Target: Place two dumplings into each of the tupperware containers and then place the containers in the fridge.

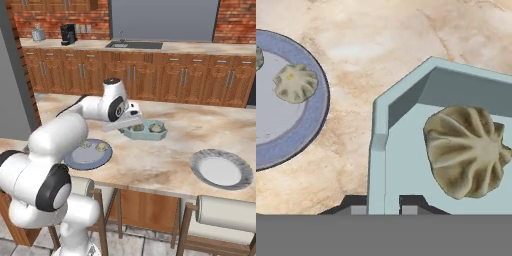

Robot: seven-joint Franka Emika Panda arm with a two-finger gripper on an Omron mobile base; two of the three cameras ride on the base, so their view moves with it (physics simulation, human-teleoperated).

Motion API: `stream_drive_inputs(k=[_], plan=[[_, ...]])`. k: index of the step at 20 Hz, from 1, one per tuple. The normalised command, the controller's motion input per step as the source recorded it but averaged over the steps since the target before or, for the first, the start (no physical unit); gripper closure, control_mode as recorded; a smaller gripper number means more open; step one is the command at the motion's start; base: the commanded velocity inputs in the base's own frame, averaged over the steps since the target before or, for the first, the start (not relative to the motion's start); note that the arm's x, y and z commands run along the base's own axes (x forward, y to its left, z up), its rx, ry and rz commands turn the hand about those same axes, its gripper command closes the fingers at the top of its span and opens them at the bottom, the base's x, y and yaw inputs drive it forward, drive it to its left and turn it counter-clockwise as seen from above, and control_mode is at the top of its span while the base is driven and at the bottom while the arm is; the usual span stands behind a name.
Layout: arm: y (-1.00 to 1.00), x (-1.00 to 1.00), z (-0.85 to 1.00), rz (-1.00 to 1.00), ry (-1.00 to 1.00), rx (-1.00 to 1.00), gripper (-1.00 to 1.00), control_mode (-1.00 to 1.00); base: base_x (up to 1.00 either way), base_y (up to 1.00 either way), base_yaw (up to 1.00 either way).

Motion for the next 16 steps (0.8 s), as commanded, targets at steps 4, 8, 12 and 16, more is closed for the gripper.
stream_drive_inputs(k=[4,8,12,16], plan=[[0.02,-0.19,0.35,0.27,-0.18,0.0,1.0,-1.0,0.0,0.0,0.0],[0.21,-0.71,0.28,0.26,-0.04,-0.1,1.0,-1.0,0.0,0.0,0.0],[0.61,-0.76,0.41,0.21,0.0,-0.13,1.0,-1.0,0.0,0.0,0.0],[0.57,-0.92,0.26,0.29,0.0,-0.16,1.0,-1.0,0.0,0.0,0.0]])
